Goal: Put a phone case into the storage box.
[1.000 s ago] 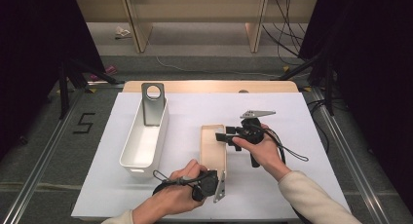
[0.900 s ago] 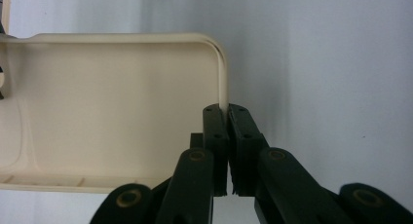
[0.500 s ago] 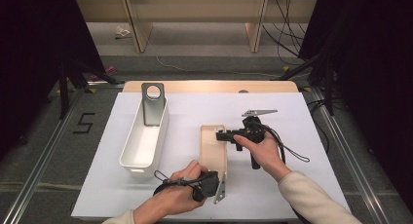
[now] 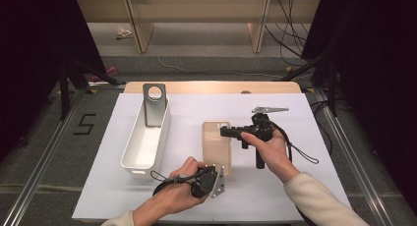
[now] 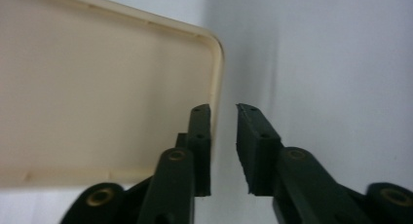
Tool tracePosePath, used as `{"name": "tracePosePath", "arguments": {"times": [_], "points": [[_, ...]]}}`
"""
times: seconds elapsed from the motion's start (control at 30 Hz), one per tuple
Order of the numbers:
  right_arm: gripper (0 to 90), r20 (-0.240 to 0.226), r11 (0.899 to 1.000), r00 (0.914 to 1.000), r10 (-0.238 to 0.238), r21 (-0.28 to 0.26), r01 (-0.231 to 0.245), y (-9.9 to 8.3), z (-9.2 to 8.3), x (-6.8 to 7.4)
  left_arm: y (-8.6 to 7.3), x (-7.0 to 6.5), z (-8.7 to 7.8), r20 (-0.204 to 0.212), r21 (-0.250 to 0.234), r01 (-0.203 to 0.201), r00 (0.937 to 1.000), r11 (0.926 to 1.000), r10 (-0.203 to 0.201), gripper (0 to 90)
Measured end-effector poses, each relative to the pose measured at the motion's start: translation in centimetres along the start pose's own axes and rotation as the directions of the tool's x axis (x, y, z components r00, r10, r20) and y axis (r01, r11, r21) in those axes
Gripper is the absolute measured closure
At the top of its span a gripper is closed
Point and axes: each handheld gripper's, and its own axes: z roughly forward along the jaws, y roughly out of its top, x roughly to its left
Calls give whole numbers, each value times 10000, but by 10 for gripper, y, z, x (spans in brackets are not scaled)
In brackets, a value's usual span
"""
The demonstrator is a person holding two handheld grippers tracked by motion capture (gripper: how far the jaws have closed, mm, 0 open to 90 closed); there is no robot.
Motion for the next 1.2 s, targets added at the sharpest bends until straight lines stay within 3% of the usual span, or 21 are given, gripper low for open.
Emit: {"name": "tracePosePath", "arguments": {"times": [0.07, 0.13, 0.2, 0.23, 0.33, 0.4, 0.57, 0.67, 0.7, 0.73, 0.77, 0.93, 1.1, 1.13, 1.2], "points": [[810, 254, 9995, 9993, -275, -153, 279, 3, -5, 0, -2, 5, -5, 76, -512, 498, 9987, 9974, -495, 656], [810, 286, 9988, 9991, -321, -355, 331, 5, -10, -2, -3, 9, -8, 82, -1153, 1326, 9911, 9844, -1325, 584], [810, 427, 9975, 9979, -484, -492, 505, 6, -13, -3, -5, 13, -11, -132, -1602, 1793, 9829, 9707, -1837, 487], [809, 475, 9967, 9973, -559, -556, 585, 6, -15, -4, -6, 15, -12, -280, -1771, 2005, 9776, 9636, -2086, 443], [809, 551, 9946, 9960, -707, -717, 746, 6, -19, -7, -10, 22, -14, -247, -2165, 2913, 9525, 9318, -3034, 295], [809, 627, 9936, 9948, -804, -746, 850, 5, -20, -8, -14, 27, -14, -171, -2305, 3415, 9348, 9112, -3547, 223], [808, 681, 9922, 9927, -995, -689, 1041, 3, -21, -9, -24, 36, -15, 234, -2839, 4712, 8741, 8351, -4852, 130], [808, 688, 9907, 9910, -1146, -653, 1191, 0, -22, -8, -29, 41, -15, 516, -3039, 5250, 8423, 7950, -5365, 59], [808, 669, 9907, 9913, -1137, -668, 1182, -1, -22, -8, -30, 43, -15, 562, -3044, 5403, 8324, 7845, -5514, 14], [807, 668, 9906, 9914, -1128, -700, 1174, -2, -23, -7, -30, 43, -16, 600, -3077, 5464, 8282, 7790, -5572, 0], [807, 651, 9904, 9913, -1141, -705, 1186, -3, -24, -7, -31, 45, -17, 718, -3204, 5642, 8154, 7610, -5744, 0], [808, 603, 9891, 9902, -1257, -695, 1298, -8, -31, -6, -32, 48, -17, 1147, -3434, 6169, 7760, 7082, -6203, 0], [807, 506, 9850, 9874, -1501, -777, 1538, -11, -31, -1, -35, 54, -18, 1489, -3686, 6787, 7176, 6352, -6804, 9], [807, 486, 9835, 9861, -1587, -797, 1622, -11, -31, 1, -36, 56, -18, 1526, -3693, 6884, 7076, 6243, -6899, 22], [807, 423, 9824, 9850, -1675, -761, 1704, -12, -29, 4, -38, 59, -19, 1549, -3800, 7093, 6816, 5937, -7151, 50]]}}
